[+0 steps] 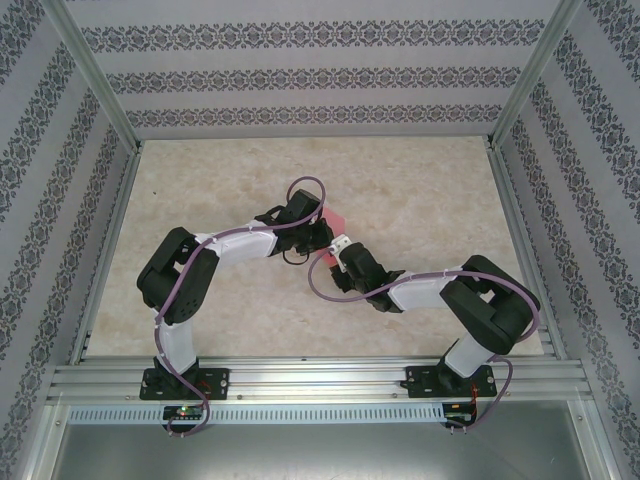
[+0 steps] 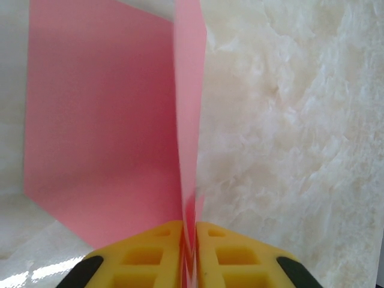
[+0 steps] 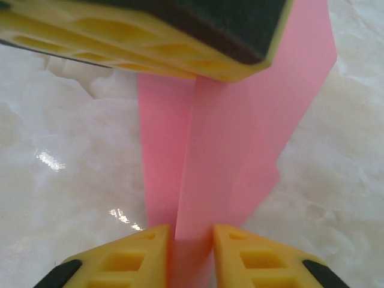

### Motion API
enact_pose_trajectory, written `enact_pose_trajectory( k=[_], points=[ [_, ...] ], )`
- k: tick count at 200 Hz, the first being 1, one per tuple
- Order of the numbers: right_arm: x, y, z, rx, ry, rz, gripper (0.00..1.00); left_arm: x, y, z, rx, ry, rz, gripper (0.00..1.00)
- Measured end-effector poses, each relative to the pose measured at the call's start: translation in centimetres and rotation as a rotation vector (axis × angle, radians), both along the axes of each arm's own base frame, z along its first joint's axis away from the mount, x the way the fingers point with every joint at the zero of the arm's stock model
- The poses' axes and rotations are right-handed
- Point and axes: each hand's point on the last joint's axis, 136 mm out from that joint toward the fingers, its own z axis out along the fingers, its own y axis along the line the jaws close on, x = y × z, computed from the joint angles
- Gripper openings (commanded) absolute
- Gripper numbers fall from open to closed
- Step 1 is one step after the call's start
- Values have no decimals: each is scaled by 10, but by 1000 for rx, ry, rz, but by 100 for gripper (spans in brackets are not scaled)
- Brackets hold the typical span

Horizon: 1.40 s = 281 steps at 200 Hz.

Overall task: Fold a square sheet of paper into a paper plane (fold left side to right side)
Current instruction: Fourth fold the wing at the center of the table.

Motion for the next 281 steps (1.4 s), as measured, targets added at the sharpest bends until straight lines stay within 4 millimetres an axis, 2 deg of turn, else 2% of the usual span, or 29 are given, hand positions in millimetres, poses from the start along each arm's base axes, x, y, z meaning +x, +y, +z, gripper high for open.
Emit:
enact_pose_trajectory(
  k=[20, 43, 85, 109, 127, 148, 169, 197, 220, 249, 281],
  points=[
    [0, 1, 1, 6, -3, 2, 17, -1, 1, 1, 3, -1, -3, 33],
    [2, 2, 3, 14, -10, 2, 16, -3, 5, 7, 16, -10, -9, 41],
    [9, 14, 18, 73, -56, 13, 13, 5, 31, 26, 43, -43, 29, 58],
    [6, 12, 11, 55, -30, 18, 13, 7, 43, 51, -4, -80, 47, 65],
    [3, 11, 4, 42, -9, 24, 13, 6, 46, 70, -51, -117, 49, 67],
    [1, 11, 0, 33, 4, 28, 13, 7, 45, 76, -83, -135, 43, 64],
    [0, 10, -2, 28, 13, 30, 13, 1, 47, 62, -92, -114, 54, 55],
    [-2, 12, -3, 37, 22, 37, 14, -9, 74, 36, -95, -57, 127, 42],
    [-4, 14, -3, 48, 32, 48, 14, -8, 87, 29, -122, -43, 167, 37],
    [-5, 15, -3, 68, 50, 53, 14, -3, 72, 33, -203, -54, 134, 34],
    [-6, 17, -4, 90, 68, 57, 14, -1, 56, 13, -228, -10, 104, 28]
  ],
)
